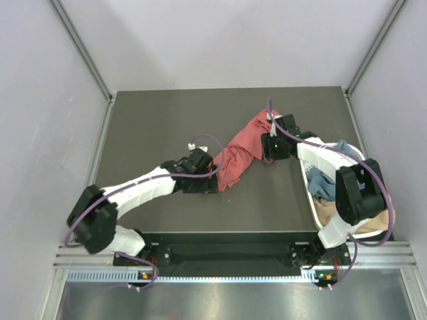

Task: Fold and stack the t-shirts
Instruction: Flatten the tshirt out

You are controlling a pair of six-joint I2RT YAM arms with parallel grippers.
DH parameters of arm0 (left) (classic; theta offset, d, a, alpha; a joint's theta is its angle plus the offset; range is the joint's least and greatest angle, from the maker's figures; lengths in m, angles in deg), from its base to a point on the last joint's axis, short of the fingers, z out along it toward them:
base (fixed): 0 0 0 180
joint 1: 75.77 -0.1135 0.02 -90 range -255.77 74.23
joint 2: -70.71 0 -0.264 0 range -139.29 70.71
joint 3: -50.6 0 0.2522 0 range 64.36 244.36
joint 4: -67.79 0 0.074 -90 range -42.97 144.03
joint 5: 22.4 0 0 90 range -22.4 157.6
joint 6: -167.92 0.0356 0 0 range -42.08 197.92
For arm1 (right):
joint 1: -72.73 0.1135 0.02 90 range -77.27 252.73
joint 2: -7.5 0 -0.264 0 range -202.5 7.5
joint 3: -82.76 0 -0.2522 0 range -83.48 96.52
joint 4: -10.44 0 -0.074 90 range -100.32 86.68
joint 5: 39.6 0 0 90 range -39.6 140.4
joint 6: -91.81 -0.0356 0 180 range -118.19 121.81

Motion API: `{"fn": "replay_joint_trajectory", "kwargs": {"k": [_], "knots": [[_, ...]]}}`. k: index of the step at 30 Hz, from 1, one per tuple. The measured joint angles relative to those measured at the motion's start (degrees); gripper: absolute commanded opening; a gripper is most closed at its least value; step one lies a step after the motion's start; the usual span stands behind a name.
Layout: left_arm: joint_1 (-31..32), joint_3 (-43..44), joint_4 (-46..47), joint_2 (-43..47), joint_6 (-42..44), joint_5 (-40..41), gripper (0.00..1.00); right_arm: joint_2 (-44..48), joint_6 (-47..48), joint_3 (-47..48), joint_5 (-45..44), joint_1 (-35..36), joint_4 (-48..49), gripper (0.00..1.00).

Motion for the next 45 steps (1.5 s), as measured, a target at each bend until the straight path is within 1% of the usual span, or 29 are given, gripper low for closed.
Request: {"fn": "replay_joint_trajectory", "kwargs": {"k": [2,6,9,10,11,13,14,15,16,18,19,20,21,25,29,33,37,40,42,45], "knots": [[0.4,2.8,0.6,-4.8,0.4,1.1,0.86,-2.3,0.0,-1.0,-3.0,0.0,-0.4,0.58],[0.5,9.2,2.3,-13.8,0.8,2.3,0.87,-4.7,0.3,-1.3,-7.3,0.0,0.4,0.60],[0.5,14.5,1.5,-20.7,1.1,3.5,0.86,-5.6,0.6,-1.2,-7.9,0.0,1.4,0.55],[0.5,16.3,1.2,-22.8,1.2,3.9,0.84,-6.1,0.7,-1.1,-7.9,0.0,1.8,0.49],[0.5,17.7,1.0,-24.4,1.4,4.0,0.81,-6.8,0.7,-0.6,-7.9,0.0,1.7,0.46],[0.4,21.1,-1.2,-27.5,1.5,4.2,0.70,-9.3,0.6,1.1,-7.4,0.0,1.7,0.41],[0.4,22.6,-2.2,-28.7,1.5,4.2,0.61,-10.6,0.6,1.9,-7.1,0.0,1.8,0.33],[0.3,24.0,-3.2,-29.7,1.4,4.2,0.56,-11.7,0.4,2.3,-6.6,0.0,1.9,0.30],[0.4,25.3,-4.0,-30.3,1.3,4.4,0.45,-12.2,0.2,2.7,-6.1,0.0,1.9,0.18],[0.3,27.0,-5.6,-30.7,1.1,4.7,0.31,-12.6,-0.1,3.6,-5.4,0.0,1.6,0.04],[0.2,27.7,-6.4,-30.7,1.2,4.9,0.22,-12.9,-0.4,4.0,-5.3,0.0,1.3,0.00],[0.0,28.9,-7.9,-30.7,1.0,5.5,0.03,-13.2,-0.7,4.5,-5.1,0.0,0.8,0.00],[-0.2,29.9,-9.1,-30.7,0.8,5.9,0.00,-13.3,-1.1,5.2,-4.9,0.0,0.0,0.00],[-0.9,34.0,-14.1,-30.0,1.8,8.6,0.00,-11.9,-1.9,6.6,-3.3,0.1,-3.5,0.00],[-1.2,35.3,-19.5,-25.2,3.3,12.1,0.00,-4.1,-2.3,8.9,-0.5,0.9,-11.5,0.00],[-1.3,35.1,-23.9,-14.4,5.4,16.6,0.00,9.7,-3.1,13.4,2.4,3.3,-19.1,0.00],[-1.4,33.1,-26.0,2.3,6.7,22.1,0.00,24.6,-5.4,19.2,3.3,5.0,-27.6,0.00],[-1.5,33.0,-28.7,11.6,6.2,26.9,0.00,29.4,-6.8,24.1,3.1,5.0,-33.2,0.00],[-1.6,33.3,-30.9,14.1,5.4,29.5,0.00,30.4,-7.7,27.8,2.7,5.0,-35.7,0.00],[-1.6,34.2,-33.4,14.5,4.9,32.4,0.00,29.8,-8.9,31.9,1.1,5.0,-37.8,0.00]]}}
